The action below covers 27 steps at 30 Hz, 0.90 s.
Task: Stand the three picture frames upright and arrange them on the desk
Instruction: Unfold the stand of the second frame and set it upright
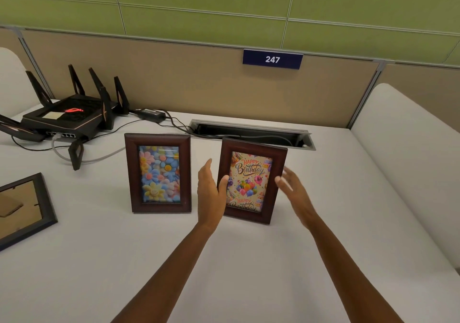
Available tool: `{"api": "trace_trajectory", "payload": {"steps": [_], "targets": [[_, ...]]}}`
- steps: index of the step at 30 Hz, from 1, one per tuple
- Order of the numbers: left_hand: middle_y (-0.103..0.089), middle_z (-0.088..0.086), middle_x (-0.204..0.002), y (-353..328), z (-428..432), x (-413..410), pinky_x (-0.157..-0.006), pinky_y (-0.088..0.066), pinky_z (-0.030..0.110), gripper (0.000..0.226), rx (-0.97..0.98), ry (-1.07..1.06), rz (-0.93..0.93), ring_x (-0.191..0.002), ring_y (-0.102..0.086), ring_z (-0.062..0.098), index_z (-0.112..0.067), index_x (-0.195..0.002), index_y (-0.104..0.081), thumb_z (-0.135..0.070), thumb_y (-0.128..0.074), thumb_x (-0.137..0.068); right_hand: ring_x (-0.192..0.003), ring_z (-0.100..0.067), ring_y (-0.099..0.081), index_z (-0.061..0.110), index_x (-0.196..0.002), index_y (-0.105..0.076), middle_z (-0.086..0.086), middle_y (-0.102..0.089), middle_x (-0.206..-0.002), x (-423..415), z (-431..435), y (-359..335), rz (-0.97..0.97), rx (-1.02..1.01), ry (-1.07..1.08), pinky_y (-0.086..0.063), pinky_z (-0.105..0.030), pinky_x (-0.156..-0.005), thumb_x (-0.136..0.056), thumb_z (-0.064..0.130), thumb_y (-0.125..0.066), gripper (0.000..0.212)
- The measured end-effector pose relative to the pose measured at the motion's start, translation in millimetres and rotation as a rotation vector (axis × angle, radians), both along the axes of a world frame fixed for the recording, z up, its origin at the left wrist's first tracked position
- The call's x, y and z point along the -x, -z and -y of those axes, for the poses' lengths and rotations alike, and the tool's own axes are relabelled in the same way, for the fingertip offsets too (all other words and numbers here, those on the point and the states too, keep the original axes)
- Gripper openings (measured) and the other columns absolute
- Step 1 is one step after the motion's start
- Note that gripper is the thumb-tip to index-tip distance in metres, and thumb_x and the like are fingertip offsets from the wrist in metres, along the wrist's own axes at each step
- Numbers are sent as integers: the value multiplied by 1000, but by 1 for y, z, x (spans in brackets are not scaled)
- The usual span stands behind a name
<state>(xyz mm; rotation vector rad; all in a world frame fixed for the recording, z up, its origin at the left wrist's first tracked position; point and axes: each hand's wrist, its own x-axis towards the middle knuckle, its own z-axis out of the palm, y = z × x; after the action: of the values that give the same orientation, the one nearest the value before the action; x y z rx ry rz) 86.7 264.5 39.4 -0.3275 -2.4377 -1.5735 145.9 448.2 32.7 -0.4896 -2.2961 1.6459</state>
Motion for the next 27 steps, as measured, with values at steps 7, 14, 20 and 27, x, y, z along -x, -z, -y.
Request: {"api": "trace_trajectory", "payload": {"steps": [7, 14, 20, 27], "targets": [[-33, 24, -147, -28, 8, -8, -108, -34, 46, 56, 303, 75, -373, -136, -32, 38, -1, -137, -34, -19, -55, -88, -132, -24, -37, 15, -134, -38, -10, -42, -143, -3, 16, -63, -370, -324, 315, -31, -32, -106, -90, 31, -48, 48], [-49, 28, -135, -46, 36, 0, -102, -29, 47, 53, 463, 35, -649, -125, -45, 43, 3, -128, -48, -20, -59, -81, -138, -24, -28, 12, -133, -39, -13, -40, -144, 5, 81, -94, -460, -495, 202, -26, -32, -111, -88, 32, -42, 50], [-47, 26, -137, -56, 86, 17, -105, -27, 48, 50, 538, -25, -694, -129, -42, 41, -1, -131, -45, -24, -51, -86, -136, -8, -15, 11, -135, -38, -10, -35, -148, 29, 146, -90, -419, -610, 83, -16, -24, -113, -89, 32, -40, 51], [-49, 29, -134, -58, 163, 44, -101, -33, 51, 56, 557, -113, -640, -124, -46, 44, -3, -131, -40, -24, -56, -82, -136, -5, -7, 14, -137, -34, -9, -29, -151, 61, 222, -87, -395, -607, -61, -12, -26, -111, -89, 35, -38, 53]]}}
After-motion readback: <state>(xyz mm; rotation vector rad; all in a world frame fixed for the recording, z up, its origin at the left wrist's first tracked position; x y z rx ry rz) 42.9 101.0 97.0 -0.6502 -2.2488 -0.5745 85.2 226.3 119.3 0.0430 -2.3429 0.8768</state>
